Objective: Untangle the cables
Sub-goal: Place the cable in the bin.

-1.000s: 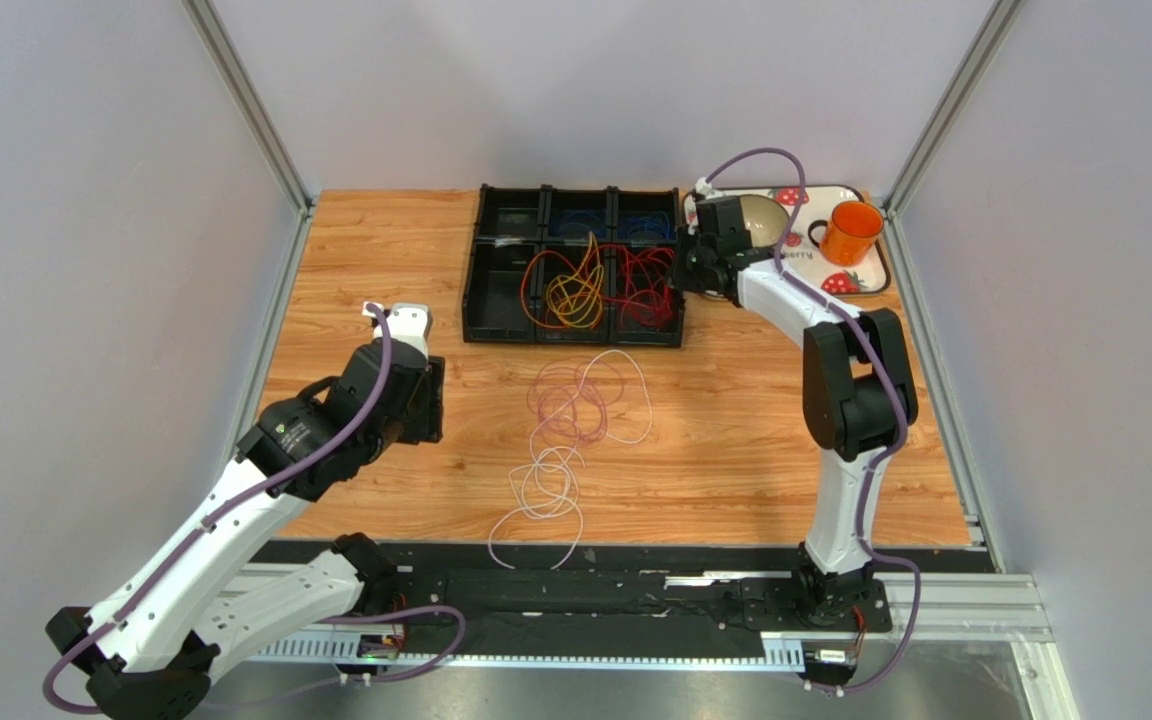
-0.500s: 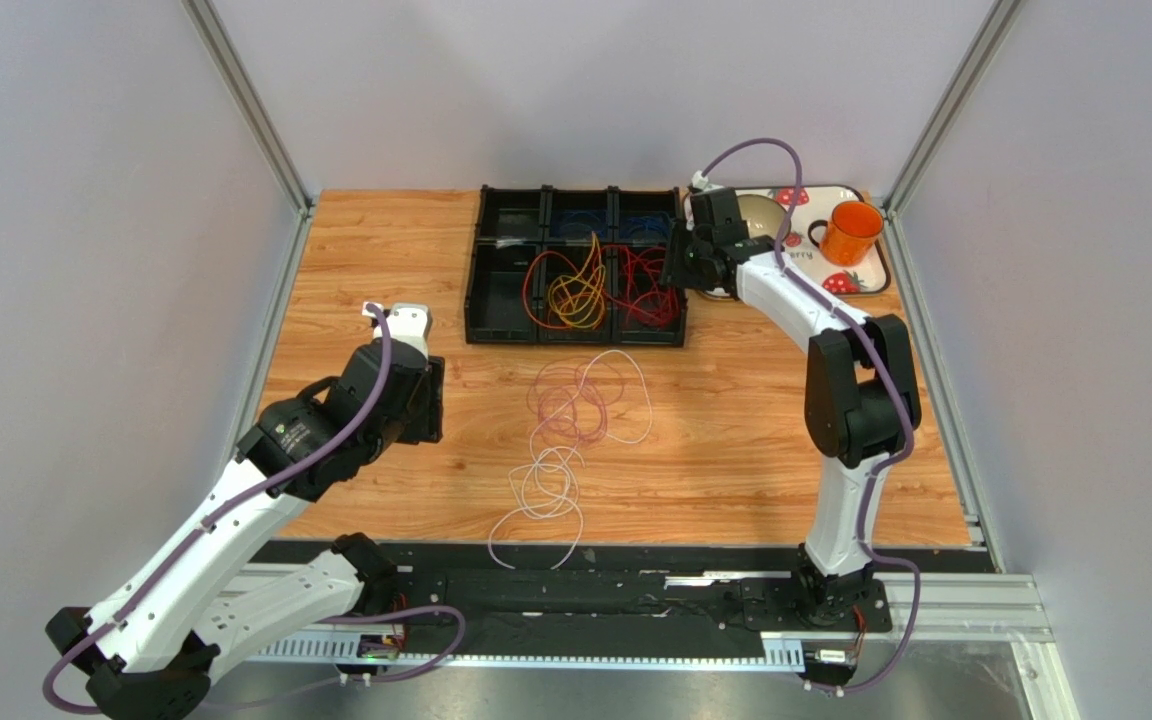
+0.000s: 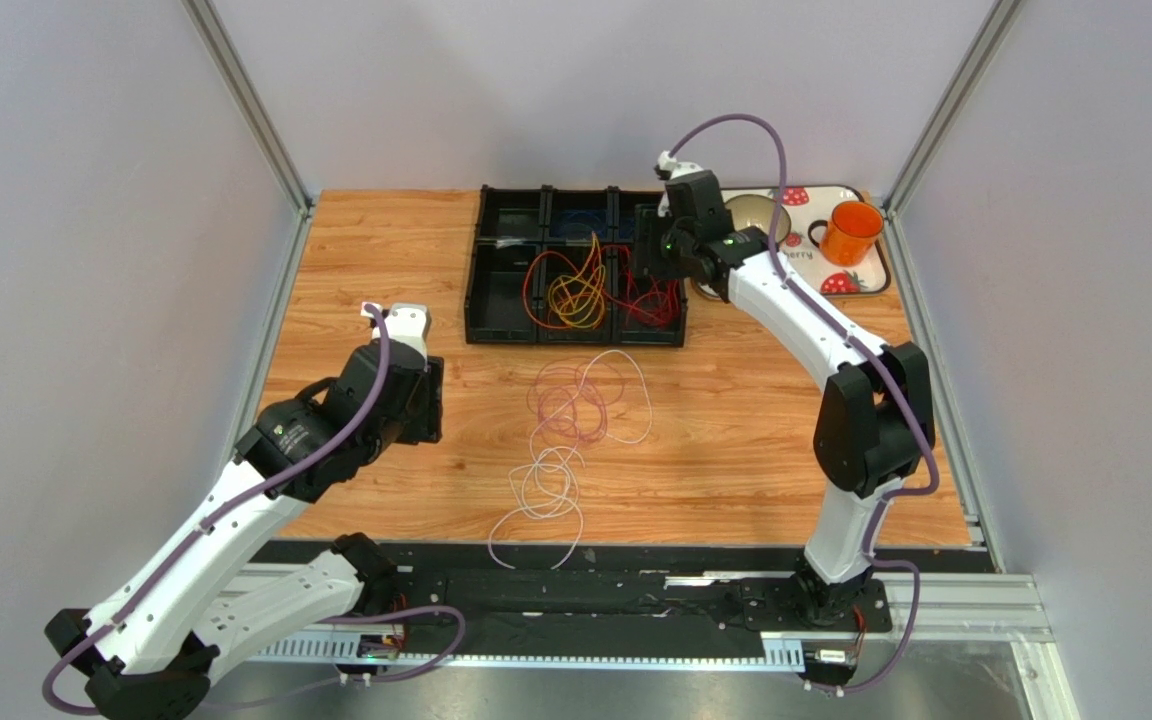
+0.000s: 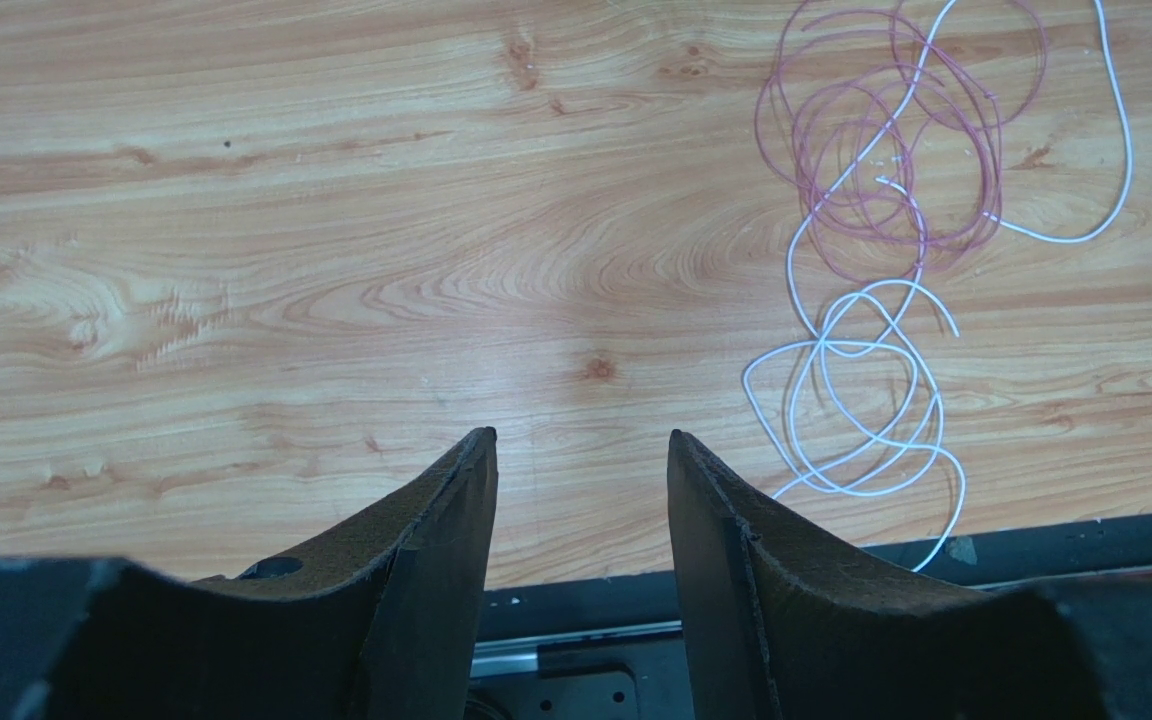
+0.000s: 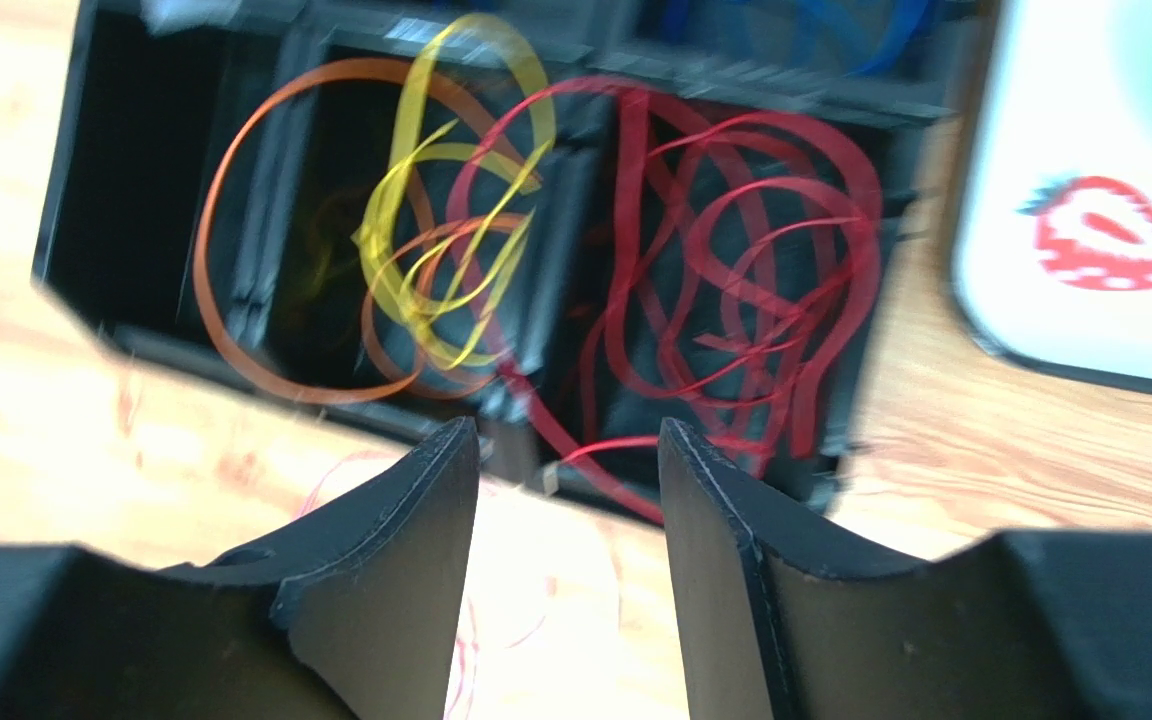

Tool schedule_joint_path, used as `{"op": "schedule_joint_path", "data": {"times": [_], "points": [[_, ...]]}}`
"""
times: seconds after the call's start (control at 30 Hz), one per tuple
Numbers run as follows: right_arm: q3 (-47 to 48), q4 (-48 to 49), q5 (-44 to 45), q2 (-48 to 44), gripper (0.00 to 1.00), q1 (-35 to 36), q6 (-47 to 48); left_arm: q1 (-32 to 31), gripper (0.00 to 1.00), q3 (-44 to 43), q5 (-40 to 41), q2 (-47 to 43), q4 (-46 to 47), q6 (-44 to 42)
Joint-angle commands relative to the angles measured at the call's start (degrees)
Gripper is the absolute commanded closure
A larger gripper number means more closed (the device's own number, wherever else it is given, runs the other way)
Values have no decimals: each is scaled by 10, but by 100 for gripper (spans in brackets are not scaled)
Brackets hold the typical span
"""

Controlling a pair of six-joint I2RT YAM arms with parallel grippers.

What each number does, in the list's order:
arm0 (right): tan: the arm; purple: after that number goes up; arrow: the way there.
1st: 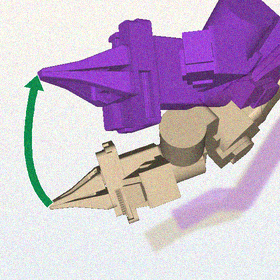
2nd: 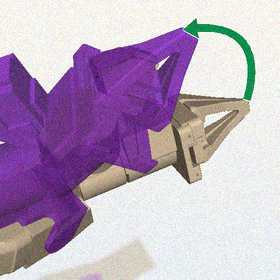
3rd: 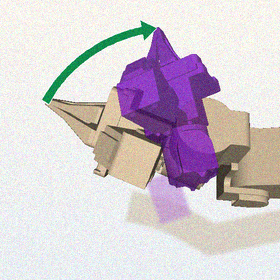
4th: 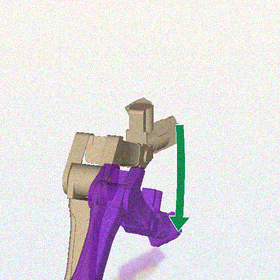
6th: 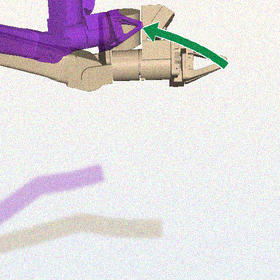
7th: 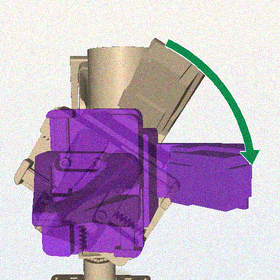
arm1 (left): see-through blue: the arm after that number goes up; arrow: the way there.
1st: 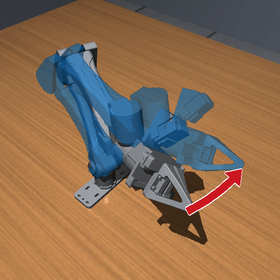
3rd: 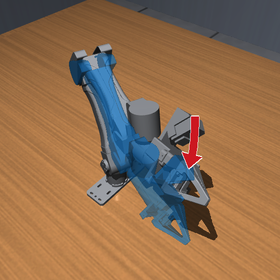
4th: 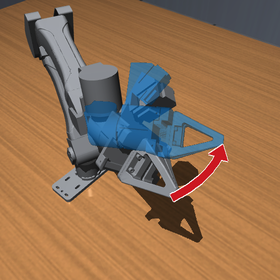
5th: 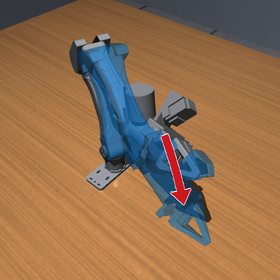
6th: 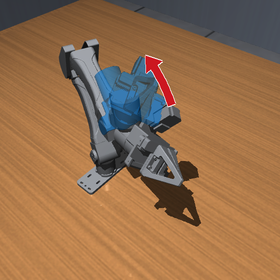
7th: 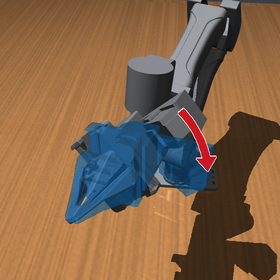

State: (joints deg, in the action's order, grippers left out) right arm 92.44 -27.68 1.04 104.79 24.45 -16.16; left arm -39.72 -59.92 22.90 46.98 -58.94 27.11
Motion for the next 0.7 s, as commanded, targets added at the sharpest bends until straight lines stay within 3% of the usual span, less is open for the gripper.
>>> {"op": "schedule_joint_path", "data": {"times": [0.0, 0.67], "points": [[13, -17, -21, -5, 50, 31, 36, 3, 46, -1, 4, -8, 4, 2], [55, -48, 8, 102, 57, 43, 92, 3, 46, 0, 2, -16, 5, 1]]}}
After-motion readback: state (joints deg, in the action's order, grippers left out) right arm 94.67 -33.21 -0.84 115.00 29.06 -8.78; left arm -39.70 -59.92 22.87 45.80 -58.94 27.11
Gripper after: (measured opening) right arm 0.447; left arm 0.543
